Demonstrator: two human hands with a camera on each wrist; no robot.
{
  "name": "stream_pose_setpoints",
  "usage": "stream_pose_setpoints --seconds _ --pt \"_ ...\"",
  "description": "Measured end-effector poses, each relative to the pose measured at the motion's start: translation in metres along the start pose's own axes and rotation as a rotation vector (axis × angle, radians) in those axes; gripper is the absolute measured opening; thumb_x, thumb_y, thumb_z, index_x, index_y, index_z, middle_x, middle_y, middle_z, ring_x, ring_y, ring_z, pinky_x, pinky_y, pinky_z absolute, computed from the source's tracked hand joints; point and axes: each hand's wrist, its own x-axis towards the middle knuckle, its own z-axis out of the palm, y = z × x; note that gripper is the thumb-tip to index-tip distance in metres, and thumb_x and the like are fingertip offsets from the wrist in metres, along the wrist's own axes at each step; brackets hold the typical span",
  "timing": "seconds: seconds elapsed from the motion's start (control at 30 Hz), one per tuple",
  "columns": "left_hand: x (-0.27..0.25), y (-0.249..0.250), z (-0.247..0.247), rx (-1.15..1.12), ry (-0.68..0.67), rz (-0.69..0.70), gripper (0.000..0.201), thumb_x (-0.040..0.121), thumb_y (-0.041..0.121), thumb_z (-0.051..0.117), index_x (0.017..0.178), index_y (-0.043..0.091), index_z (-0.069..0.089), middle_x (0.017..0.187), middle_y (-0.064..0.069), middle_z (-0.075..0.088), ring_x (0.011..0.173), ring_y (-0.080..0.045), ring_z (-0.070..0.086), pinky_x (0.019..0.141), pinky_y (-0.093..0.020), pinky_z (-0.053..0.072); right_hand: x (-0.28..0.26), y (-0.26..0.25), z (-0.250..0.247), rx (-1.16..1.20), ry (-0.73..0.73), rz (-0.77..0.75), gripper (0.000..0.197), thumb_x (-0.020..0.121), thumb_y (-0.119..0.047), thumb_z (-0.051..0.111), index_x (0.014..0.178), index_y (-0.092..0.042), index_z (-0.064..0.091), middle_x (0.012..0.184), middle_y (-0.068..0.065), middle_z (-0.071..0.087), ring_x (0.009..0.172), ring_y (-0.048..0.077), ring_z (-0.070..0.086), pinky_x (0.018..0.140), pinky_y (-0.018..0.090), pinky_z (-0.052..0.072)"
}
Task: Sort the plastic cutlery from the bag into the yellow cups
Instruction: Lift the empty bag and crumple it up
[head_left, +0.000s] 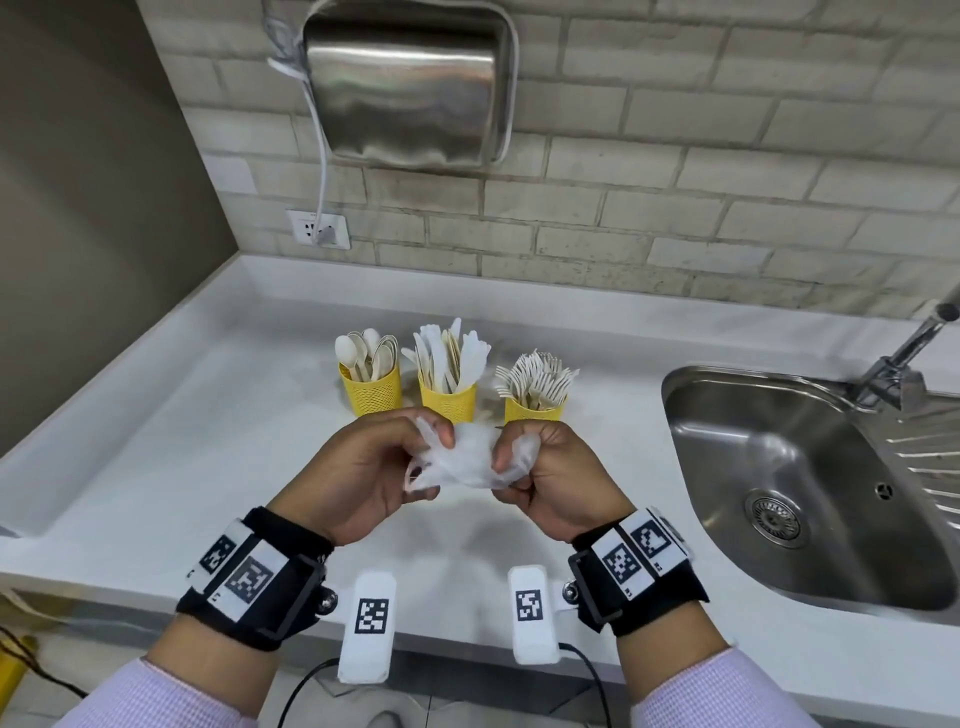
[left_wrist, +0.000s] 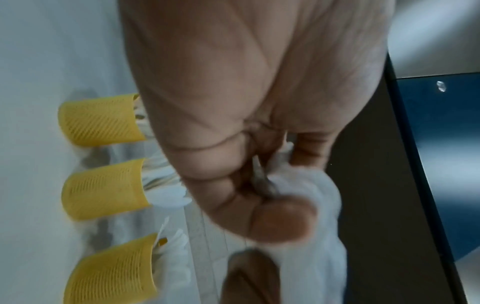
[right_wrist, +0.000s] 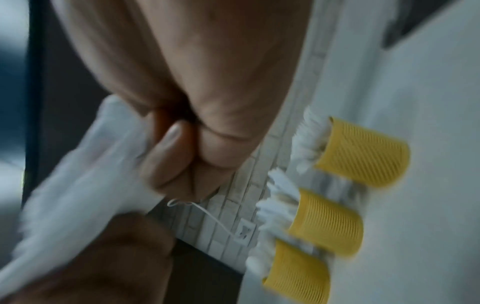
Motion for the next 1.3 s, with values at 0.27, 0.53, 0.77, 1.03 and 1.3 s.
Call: stream_pose_setpoints --seconds 0.27,0.53,0.77,1.03,1.3 --pt "0.01 -0.001 -0.014 0.592 -0.109 -0.05 0.044 0.071 0.038 0.078 0.106 0.011 0.073 0.097 -0.019 0.072 0.087 -0.021 0.065 0.077 -0.037 0.05 0.001 -0.023 -0.003 -0.486 -0.223 -0.079 0.033 0.065 0.003 0.048 0.054 -0.021 0.067 0.064 0.012 0.051 0.057 0.016 0.046 0.052 0.02 0.037" --pt "0.012 -0.024 0.005 0.214 0.162 0.004 0.044 0.083 0.014 0.079 0.123 0.002 0.063 0.11 -0.022 0.076 0.091 -0.03 0.073 0.071 -0.031 0.059 0.002 0.0 -0.002 -0.158 -0.087 0.055 0.042 0.083 -0.027 0.057 0.122 -0.013 0.063 0.095 0.012 0.07 0.077 0.02 0.066 0.065 0.034 0.05" --pt "0.013 -0.02 0.017 0.452 0.138 -0.018 0.026 0.094 0.031 0.072 0.1 0.006 0.069 0.088 -0.007 0.07 0.079 -0.017 0.065 0.076 -0.033 0.055 0.007 0.016 -0.008 -0.368 0.221 -0.025 0.033 0.096 -0.029 0.056 0.103 0.002 0.066 0.09 0.023 0.07 0.075 0.026 0.063 0.059 0.033 0.046" --pt "0.014 -0.021 0.025 0.175 0.212 0.032 0.015 0.099 0.004 0.061 0.112 0.011 0.065 0.076 -0.016 0.069 0.058 -0.02 0.062 0.056 -0.024 0.054 -0.006 0.005 0.001 0.043 -0.01 0.01 0.031 0.103 0.004 0.043 0.125 -0.008 0.06 0.084 0.018 0.065 0.048 0.017 0.052 0.043 0.02 0.035" --pt "0.014 -0.021 0.032 -0.199 0.188 -0.042 0.013 0.1 0.005 0.054 0.103 0.009 0.067 0.092 -0.016 0.068 0.075 -0.028 0.069 0.064 -0.031 0.062 0.004 0.021 0.009 0.077 0.198 -0.108 0.049 0.093 0.012 0.045 0.065 -0.02 0.068 0.066 0.015 0.055 0.051 0.015 0.037 0.048 0.02 0.025"
